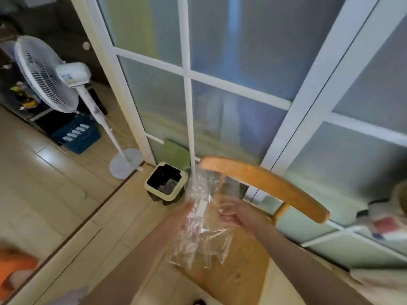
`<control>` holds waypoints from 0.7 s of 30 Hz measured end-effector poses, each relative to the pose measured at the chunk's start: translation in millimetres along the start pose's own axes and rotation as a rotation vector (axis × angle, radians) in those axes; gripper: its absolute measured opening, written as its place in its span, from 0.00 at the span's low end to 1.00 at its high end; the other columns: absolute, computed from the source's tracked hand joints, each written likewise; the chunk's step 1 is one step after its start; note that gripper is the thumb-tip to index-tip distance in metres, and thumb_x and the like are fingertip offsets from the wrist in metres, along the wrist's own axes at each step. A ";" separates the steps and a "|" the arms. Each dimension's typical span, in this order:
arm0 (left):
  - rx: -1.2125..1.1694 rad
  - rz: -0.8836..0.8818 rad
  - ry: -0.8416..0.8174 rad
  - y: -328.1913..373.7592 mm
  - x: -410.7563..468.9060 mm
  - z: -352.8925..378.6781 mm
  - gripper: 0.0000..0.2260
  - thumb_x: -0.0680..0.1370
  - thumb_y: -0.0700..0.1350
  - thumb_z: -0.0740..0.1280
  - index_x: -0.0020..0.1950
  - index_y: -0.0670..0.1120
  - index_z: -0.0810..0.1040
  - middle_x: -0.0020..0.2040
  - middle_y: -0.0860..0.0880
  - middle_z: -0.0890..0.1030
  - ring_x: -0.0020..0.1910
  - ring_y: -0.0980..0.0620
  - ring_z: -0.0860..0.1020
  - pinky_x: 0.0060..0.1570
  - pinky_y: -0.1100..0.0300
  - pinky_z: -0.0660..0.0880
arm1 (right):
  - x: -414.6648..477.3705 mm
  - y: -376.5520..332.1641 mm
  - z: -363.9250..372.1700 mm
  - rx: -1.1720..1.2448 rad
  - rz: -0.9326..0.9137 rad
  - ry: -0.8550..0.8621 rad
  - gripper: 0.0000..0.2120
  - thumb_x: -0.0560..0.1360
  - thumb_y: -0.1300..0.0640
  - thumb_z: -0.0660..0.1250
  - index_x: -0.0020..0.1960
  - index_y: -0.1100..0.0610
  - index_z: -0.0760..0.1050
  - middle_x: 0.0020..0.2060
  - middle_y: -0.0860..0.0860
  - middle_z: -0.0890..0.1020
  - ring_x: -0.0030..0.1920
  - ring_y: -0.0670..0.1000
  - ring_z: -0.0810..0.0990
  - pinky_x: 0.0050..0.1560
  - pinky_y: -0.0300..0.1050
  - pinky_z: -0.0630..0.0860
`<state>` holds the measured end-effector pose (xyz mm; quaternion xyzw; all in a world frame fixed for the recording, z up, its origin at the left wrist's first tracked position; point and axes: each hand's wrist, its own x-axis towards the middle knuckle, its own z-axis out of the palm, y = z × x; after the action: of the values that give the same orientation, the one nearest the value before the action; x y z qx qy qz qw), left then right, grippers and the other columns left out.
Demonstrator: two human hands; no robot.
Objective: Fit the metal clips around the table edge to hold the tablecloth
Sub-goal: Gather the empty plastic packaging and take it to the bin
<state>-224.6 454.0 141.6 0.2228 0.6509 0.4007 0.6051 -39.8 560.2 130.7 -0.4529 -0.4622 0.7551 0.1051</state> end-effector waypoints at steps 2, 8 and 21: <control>0.028 0.015 -0.059 1.3 8.4 3.9 0.13 0.76 0.51 0.68 0.54 0.45 0.76 0.41 0.46 0.77 0.32 0.57 0.75 0.28 0.70 0.68 | 0.3 3.2 3.7 0.000 -0.013 0.062 0.14 0.74 0.67 0.66 0.59 0.61 0.74 0.46 0.59 0.81 0.44 0.53 0.82 0.46 0.44 0.79; 0.129 -0.155 -0.016 9.4 61.2 -27.1 0.04 0.75 0.38 0.67 0.48 0.44 0.75 0.42 0.46 0.77 0.41 0.49 0.78 0.43 0.58 0.72 | 33.5 18.4 28.5 0.060 0.031 0.274 0.14 0.76 0.61 0.65 0.61 0.59 0.71 0.46 0.61 0.82 0.41 0.55 0.81 0.48 0.52 0.79; 0.454 -0.226 0.006 30.1 148.0 -168.6 0.04 0.73 0.32 0.63 0.45 0.39 0.75 0.37 0.42 0.75 0.35 0.45 0.75 0.33 0.60 0.69 | 111.8 24.4 162.8 -0.228 -0.008 0.726 0.23 0.74 0.59 0.67 0.67 0.48 0.68 0.62 0.49 0.69 0.45 0.45 0.78 0.39 0.34 0.74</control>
<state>-418.2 543.7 66.2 0.2778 0.7467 0.1747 0.5786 -224.1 513.2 72.2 -0.6980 -0.4775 0.4890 0.2138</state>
